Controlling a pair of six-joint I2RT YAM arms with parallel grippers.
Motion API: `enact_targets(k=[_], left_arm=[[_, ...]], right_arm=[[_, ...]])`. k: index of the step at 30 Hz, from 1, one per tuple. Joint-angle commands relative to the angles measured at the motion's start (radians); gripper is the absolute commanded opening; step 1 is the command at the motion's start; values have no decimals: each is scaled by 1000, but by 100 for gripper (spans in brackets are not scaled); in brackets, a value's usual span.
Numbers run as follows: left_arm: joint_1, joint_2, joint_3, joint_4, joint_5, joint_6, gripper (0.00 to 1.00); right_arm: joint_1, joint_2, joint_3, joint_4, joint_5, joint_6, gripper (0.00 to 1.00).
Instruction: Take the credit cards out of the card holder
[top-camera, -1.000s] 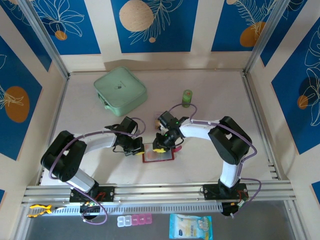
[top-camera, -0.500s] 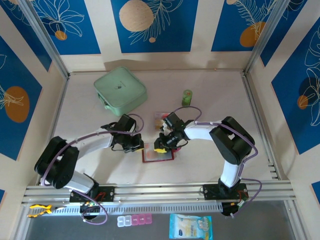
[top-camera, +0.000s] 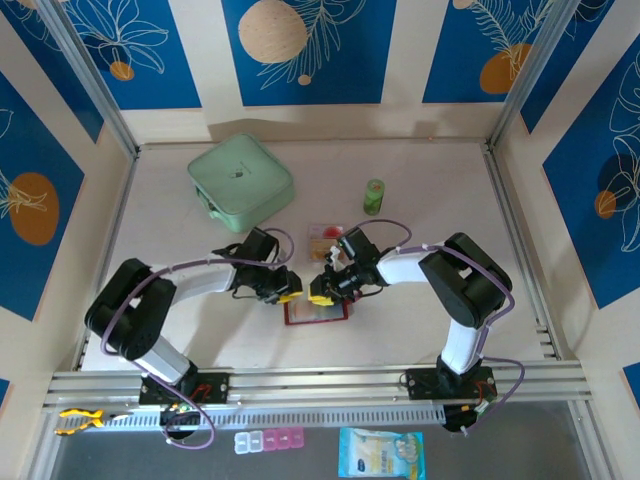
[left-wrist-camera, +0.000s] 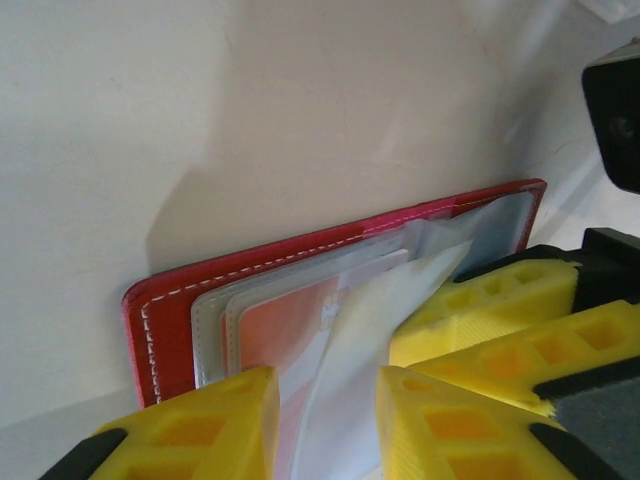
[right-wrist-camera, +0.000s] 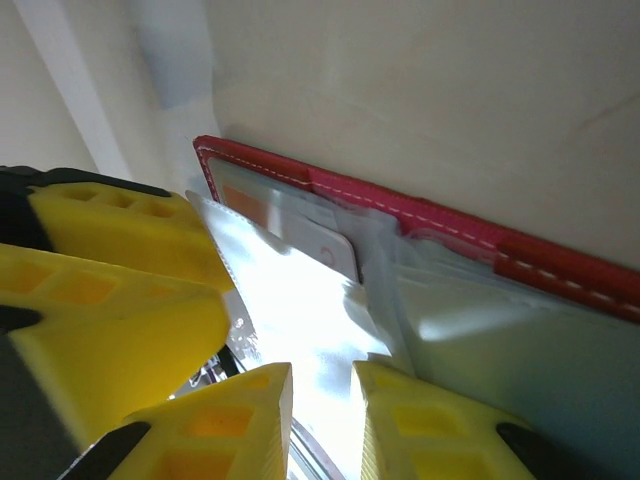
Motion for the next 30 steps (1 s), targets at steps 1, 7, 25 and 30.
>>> enact_targets(k=[1,7,25,30], left_arm=[[-12,25,12,25,36,-23,31],[-19,36,18,37,46,-33,25],[-73,32,144,-47,74,4,29],[-107,83,202,-53,86,10,34]], right_arm=[[-1,16,-27,-3,5,16,24],[0,13,-37,12,1,19,23],[-36,-320,3,-342,224,-61,32],[-79,-401,3,-432,257,-106,33]])
